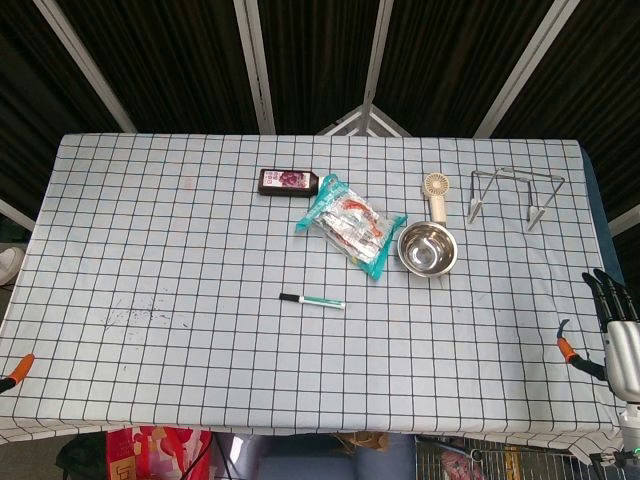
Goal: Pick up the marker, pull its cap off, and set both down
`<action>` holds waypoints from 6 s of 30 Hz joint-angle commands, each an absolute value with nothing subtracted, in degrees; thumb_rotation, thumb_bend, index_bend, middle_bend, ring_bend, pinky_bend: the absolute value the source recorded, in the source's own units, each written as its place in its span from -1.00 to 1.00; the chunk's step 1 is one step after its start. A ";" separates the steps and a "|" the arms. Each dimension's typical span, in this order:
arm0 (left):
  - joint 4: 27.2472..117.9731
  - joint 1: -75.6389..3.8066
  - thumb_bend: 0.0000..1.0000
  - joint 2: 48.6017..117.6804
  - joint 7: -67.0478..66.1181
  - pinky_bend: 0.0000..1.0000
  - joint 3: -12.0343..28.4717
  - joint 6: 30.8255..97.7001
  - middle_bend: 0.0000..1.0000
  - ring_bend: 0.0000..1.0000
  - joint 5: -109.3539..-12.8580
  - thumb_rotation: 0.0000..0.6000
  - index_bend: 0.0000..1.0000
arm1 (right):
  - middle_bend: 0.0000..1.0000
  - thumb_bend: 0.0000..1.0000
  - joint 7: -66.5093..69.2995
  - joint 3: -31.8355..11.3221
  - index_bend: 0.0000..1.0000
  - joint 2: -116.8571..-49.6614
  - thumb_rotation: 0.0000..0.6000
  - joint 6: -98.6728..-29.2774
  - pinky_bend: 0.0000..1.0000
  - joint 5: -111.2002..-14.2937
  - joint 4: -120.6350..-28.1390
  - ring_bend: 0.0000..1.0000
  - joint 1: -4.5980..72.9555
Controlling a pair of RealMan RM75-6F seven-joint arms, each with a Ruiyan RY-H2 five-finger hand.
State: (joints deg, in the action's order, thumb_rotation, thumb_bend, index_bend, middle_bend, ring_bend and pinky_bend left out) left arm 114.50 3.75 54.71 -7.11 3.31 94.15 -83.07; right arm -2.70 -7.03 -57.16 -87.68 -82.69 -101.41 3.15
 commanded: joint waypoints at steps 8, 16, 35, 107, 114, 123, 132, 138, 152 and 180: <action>112.43 4.34 -0.35 55.41 -5.14 -0.94 3.16 94.90 -1.00 -1.00 -83.40 1.00 -0.97 | -0.81 -0.56 -5.27 -7.19 -0.79 -57.85 1.00 -87.37 -0.80 -82.68 -102.51 -0.74 3.74; 112.54 3.75 -0.34 55.95 -6.10 -0.94 2.87 93.84 -1.00 -1.00 -84.04 1.00 -0.97 | -0.81 -0.56 -5.78 -7.00 -0.70 -58.47 1.00 -86.66 -0.80 -82.24 -102.85 -0.74 4.00; 115.15 3.74 -0.35 55.98 -9.24 -0.96 3.39 95.00 -1.00 -1.00 -84.65 1.00 -0.98 | -0.81 -0.56 -18.22 -11.69 -0.43 -64.89 1.00 -78.80 -0.80 -76.10 -114.17 -0.74 12.96; 106.87 0.08 -0.35 60.86 -10.56 -0.96 5.63 89.01 -1.00 -1.00 -75.47 1.00 -0.96 | -0.81 -0.43 -38.66 -20.98 -0.01 -115.24 1.00 -66.29 -0.80 -37.65 -77.75 -0.71 49.68; 106.93 -0.01 -0.34 60.99 -11.04 -0.96 5.75 89.01 -1.00 -1.00 -75.01 1.00 -0.96 | -0.81 -0.38 -37.84 -20.37 0.01 -115.16 1.00 -66.18 -0.80 -38.22 -76.82 -0.71 48.86; 107.08 -0.34 -0.34 61.41 -12.01 -0.96 5.69 88.69 -1.00 -1.00 -74.72 1.00 -0.96 | -0.81 -0.38 -36.69 -19.29 0.01 -115.05 1.00 -66.05 -0.80 -39.60 -76.51 -0.71 47.65; 107.57 -0.40 -0.34 61.49 -12.95 -0.96 5.68 88.80 -1.00 -1.00 -74.32 1.00 -0.96 | -0.81 -0.33 -35.80 -19.26 0.06 -115.04 1.00 -65.21 -0.80 -40.36 -75.26 -0.71 47.09; 107.81 -0.47 -0.34 61.46 -13.47 -0.96 5.69 88.77 -1.00 -1.00 -74.02 1.00 -0.96 | -0.81 -0.31 -35.28 -19.26 0.06 -114.89 1.00 -64.63 -0.80 -40.63 -74.90 -0.71 46.71; 108.92 -0.89 -0.34 61.77 -15.66 -0.96 5.59 88.84 -1.00 -1.00 -73.98 1.00 -0.96 | -0.81 -0.31 -34.26 -18.70 0.07 -115.60 1.00 -63.24 -0.80 -41.52 -73.34 -0.71 46.15; 108.71 -1.55 -0.34 62.54 -15.51 -0.96 5.66 88.65 -1.00 -1.00 -74.52 1.00 -0.95 | -0.81 -0.08 -26.58 -20.52 0.35 -108.16 1.00 -64.26 -0.80 -48.13 -85.47 -0.64 42.27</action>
State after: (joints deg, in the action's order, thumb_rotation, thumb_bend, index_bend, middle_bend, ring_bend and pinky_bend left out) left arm 108.67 -1.45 62.44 -15.51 5.64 88.59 -74.29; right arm -27.68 -20.04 -110.83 -63.63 -47.24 -81.80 43.48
